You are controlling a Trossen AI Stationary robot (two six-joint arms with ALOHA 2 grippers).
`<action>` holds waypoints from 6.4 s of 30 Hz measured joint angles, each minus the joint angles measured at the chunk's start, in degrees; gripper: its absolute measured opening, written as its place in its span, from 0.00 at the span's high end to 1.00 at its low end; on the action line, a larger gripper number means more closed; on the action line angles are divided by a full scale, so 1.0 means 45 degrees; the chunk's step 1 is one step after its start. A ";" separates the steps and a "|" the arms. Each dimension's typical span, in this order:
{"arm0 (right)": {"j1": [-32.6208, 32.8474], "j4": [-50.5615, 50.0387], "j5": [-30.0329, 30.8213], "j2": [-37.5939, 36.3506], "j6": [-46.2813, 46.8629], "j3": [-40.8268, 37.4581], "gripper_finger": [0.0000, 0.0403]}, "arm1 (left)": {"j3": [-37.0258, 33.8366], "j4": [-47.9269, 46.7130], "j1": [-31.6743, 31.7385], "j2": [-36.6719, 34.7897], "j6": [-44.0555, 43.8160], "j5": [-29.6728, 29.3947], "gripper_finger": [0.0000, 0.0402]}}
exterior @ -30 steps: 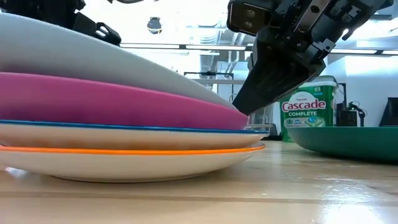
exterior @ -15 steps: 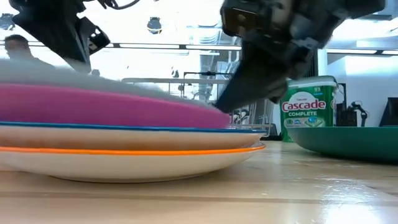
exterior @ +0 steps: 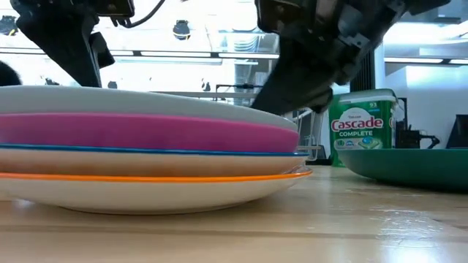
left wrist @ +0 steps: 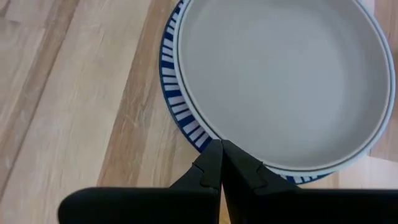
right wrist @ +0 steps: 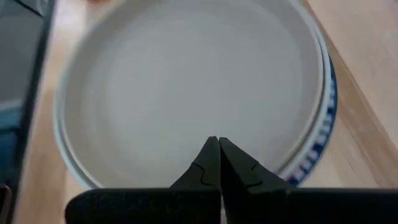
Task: Sort dishes
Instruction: Put the gray plate into the dish rack
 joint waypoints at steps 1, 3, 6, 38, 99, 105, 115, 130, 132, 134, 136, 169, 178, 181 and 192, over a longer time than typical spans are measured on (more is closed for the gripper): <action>0.0035 -0.0252 0.0000 0.0000 0.0001 0.0000 1.00 | 0.0000 0.0064 -0.0003 0.0025 0.0098 -0.0001 1.00; 0.0088 -0.0571 0.0001 0.0000 0.0006 0.0003 1.00 | 0.0000 0.0109 -0.0005 0.0036 0.0207 0.0002 1.00; 0.0146 -0.0815 0.0005 -0.0024 0.0001 0.0019 1.00 | 0.0000 0.0122 -0.0005 0.0036 0.0235 -0.0007 1.00; 0.0723 -0.4877 0.0283 0.0062 0.0089 0.2395 1.00 | 0.0000 0.0107 -0.0005 0.0046 0.0445 -0.0066 1.00; 0.0169 -0.4170 -0.0685 0.1218 -0.0246 0.2404 1.00 | 0.0878 0.0433 0.0024 0.0060 0.2994 -0.0290 1.00; 0.0115 -0.4140 -0.0723 0.1268 -0.0241 0.2395 1.00 | 0.3902 0.1435 -0.0211 0.0045 0.3996 -0.1103 1.00; 0.0035 -0.3990 -0.0724 0.1268 -0.0353 0.2390 1.00 | 0.5479 0.1538 0.0332 0.0042 0.5079 -0.4534 1.00; -0.0399 -0.3956 -0.0775 0.1268 -0.0917 0.2385 1.00 | 0.5479 0.0787 0.0627 0.0055 0.4924 -0.4499 1.00; -0.0399 -0.3961 -0.0777 0.1268 -0.0922 0.2385 1.00 | 0.5479 0.0784 0.0622 0.0055 0.4897 -0.4493 1.00; -0.0390 -0.3956 -0.0777 0.1268 -0.0980 0.2385 1.00 | 0.5479 0.0783 0.0629 0.0055 0.4808 -0.4496 1.00; -0.0377 -0.3957 -0.0784 0.1268 -0.1019 0.2385 1.00 | 0.5479 0.0783 0.0631 0.0055 0.4787 -0.4496 1.00; -0.0477 -0.3585 -0.0779 0.1268 -0.1381 0.2385 1.00 | 0.2992 -0.1795 -0.0033 0.0051 0.0128 -0.2271 1.00; -0.0487 -0.3577 -0.0831 0.1268 -0.1679 0.2385 1.00 | 0.2992 -0.1792 -0.1133 0.0051 0.1563 -0.2164 1.00; -0.0532 -0.3573 -0.0845 0.1268 -0.1679 0.2385 1.00 | 0.2992 -0.1782 -0.1735 0.0051 0.2693 -0.1680 0.99; -0.0560 -0.3526 -0.0856 0.1263 -0.1679 0.2390 1.00 | 0.3008 -0.1566 -0.3278 0.0692 0.5228 -0.3091 0.66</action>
